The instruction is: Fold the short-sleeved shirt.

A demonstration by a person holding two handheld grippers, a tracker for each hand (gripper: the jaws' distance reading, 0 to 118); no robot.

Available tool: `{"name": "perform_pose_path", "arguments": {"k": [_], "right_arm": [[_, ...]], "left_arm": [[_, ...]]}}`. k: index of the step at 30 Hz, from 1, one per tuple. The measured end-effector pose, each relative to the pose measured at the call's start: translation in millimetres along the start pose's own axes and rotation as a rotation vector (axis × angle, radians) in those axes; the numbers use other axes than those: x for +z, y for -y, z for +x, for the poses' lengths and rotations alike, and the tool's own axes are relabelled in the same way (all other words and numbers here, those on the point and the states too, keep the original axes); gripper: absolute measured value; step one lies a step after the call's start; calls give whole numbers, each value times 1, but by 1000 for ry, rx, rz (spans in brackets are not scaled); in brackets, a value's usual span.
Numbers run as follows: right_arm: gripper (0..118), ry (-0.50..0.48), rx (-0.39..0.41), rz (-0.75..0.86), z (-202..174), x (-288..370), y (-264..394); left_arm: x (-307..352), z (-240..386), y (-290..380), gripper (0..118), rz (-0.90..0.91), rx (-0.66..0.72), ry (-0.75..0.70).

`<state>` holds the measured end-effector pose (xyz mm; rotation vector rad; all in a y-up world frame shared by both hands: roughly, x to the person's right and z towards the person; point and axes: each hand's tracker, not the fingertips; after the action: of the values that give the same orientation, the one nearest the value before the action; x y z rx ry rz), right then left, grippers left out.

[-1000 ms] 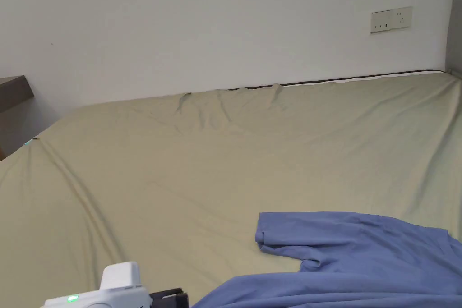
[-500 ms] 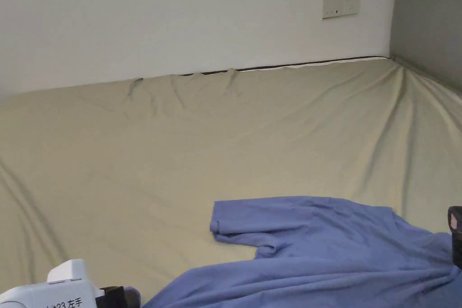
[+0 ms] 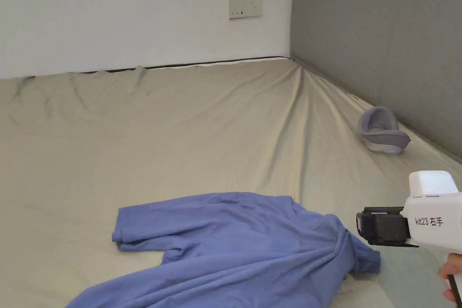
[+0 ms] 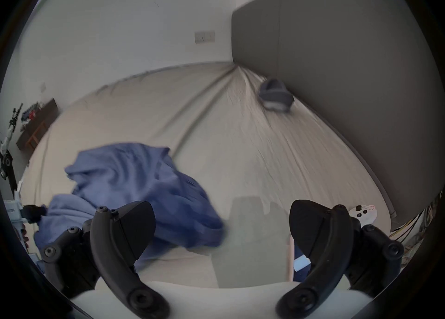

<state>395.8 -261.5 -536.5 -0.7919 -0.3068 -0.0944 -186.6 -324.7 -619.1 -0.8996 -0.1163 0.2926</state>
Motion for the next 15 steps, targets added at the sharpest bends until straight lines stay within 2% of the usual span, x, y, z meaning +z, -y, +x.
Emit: {"name": "perform_pose_path", "arguments": {"k": [1,4,6,7,8,9,11,12,13,14,15], "right_arm": [[110,18,6,-20,2,-7,2],[101,45,112,-110,-2,-38,10],[101,8,135,-157,-11,-51,16],[100,-30,121,-162,-13,-58,19],[94,-62,104,-169,-16,-65,22],[74,-64,97,-165,-20,-69,25],[72,-75,88,-146,-24,-71,30],[70,-35,113,-96,-28,-63,30],[53,-81,136,-98,-29,-59,28],[16,-129,166,-72,-31,-55,27],[4,-87,168,-61,-30,-49,29]], "left_arm": [[0,3,0,5,-3,-39,-10],[1,10,3,5,14,-106,-16],[2,4,8,5,39,-139,14],[2,1,10,5,55,-153,38],[2,-3,13,5,71,-131,54],[4,-7,15,5,84,-76,79],[5,-17,17,5,104,3,115],[6,-19,17,5,106,45,124],[6,-19,17,5,100,74,133],[6,-21,15,5,86,72,131],[4,-21,7,5,66,70,128]]}}
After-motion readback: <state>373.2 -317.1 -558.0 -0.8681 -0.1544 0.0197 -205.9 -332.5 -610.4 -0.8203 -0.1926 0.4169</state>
